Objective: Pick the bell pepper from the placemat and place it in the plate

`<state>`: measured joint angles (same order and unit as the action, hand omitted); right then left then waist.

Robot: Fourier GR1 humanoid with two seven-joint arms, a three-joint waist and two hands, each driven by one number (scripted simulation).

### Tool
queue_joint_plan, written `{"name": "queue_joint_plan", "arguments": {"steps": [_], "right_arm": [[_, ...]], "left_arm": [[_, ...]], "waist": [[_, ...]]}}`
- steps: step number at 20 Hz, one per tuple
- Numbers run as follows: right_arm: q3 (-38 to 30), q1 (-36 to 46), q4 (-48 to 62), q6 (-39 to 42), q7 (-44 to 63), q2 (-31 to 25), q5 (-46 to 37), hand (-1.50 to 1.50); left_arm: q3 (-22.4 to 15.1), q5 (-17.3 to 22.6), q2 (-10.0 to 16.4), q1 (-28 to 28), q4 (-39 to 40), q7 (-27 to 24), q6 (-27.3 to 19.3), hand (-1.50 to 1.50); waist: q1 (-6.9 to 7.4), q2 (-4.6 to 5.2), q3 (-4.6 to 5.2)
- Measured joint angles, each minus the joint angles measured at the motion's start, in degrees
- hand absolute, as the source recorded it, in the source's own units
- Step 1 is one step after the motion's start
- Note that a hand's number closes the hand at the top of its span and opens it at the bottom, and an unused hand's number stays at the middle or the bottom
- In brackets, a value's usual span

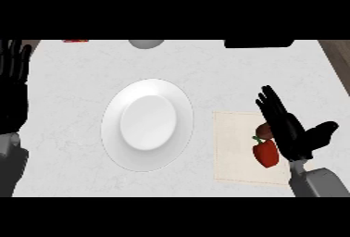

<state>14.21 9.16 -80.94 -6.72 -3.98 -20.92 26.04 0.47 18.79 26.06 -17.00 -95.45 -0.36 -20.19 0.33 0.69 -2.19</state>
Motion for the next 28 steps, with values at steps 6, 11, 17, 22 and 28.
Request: {"name": "queue_joint_plan", "arguments": {"steps": [6, 11, 17, 22, 28], "right_arm": [[3.2, 4.7, 0.3, -5.7, 3.1, 4.0, -4.9, 1.5], [4.4, 4.1, 2.3, -19.2, -2.0, 1.5, -19.5, -1.5], [9.1, -3.1, 2.4, -32.9, -12.1, 8.5, -30.3, -1.5], [12.6, -10.7, -3.8, -41.6, -9.4, 8.3, -39.7, -1.5], [13.3, -16.3, -10.6, -41.8, 5.6, 1.9, -51.8, -1.5]], "left_arm": [[-5.7, -3.0, -0.7, 6.9, 5.8, -1.4, 4.7, 0.0], [-8.9, -3.6, -1.2, 12.0, 9.9, -2.4, 7.9, 0.0], [-9.8, -4.2, -2.7, 14.8, 14.5, -6.2, 11.1, 0.0], [-9.2, -4.8, -3.1, 14.5, 17.1, -7.2, 13.1, 0.0], [-8.0, -5.5, -3.5, 13.4, 19.3, -8.2, 14.0, 0.0]], "waist": [[0.25, -0.29, 1.79], [-0.57, -0.51, 2.53], [-0.65, -0.66, 2.29], [-0.88, -0.78, 2.26], [-1.07, -0.82, 2.4]]}}
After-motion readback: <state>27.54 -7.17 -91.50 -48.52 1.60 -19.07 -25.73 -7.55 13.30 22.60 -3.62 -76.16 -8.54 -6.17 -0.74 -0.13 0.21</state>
